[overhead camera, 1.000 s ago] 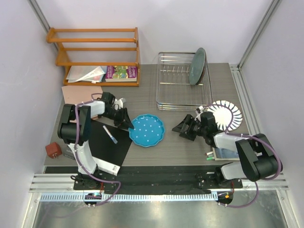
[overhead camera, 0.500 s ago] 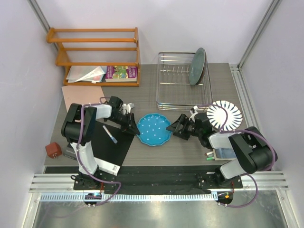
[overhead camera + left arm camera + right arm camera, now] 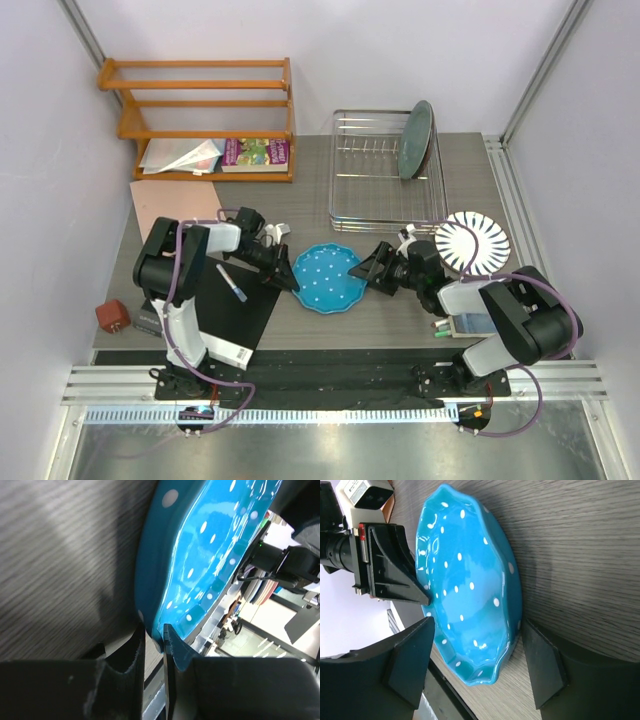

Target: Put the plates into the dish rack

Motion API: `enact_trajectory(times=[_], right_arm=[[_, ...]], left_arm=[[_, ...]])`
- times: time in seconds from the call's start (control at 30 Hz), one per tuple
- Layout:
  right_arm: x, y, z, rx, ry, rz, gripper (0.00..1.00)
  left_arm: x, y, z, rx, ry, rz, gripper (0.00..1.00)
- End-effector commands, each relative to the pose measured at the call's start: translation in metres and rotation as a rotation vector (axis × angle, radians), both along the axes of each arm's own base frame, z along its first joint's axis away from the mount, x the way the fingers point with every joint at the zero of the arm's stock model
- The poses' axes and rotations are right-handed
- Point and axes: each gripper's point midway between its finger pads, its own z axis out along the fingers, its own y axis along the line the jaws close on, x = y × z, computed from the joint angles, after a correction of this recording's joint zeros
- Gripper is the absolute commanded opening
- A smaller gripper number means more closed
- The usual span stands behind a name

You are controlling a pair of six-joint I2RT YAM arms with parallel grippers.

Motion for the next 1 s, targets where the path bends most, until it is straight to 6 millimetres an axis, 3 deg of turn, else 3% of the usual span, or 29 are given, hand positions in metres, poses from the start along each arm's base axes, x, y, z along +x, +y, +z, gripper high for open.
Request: enact_trajectory(times=[0.0,0.3,0.43,0.7,0.9,0.97], right_arm=[[-0.020,-0.004,-0.029,-0.079,0.072,0.025,0.74],[-0.021,0.006,-0.012,-0.029,0.026,0.061,0.61],[-0.023,0.006,-0.001,-0.026,-0.020,0.080,0.55],[-0.021,-0.010,0.006,-0.089,-0.033,0.069,0.52],[-0.019,-0.007,0.019,-0.061,-0.063,0.091,0.35],[-0.019,-0.004,0.023,-0.051,-0.070,0.115,0.20]], left_arm=[[-0.017,-0.021,0.020,-0.126,-0.023,-0.093,0.00],[-0.041,-0.048,0.023,-0.183,0.007,-0.203,0.00],[-0.041,-0.046,0.018,-0.159,0.007,-0.199,0.00],[-0.034,-0.034,0.016,-0.092,-0.018,-0.157,0.00],[-0.032,-0.036,0.016,-0.096,-0.008,-0.160,0.00],[-0.031,-0.035,0.014,-0.082,-0.001,-0.160,0.06]])
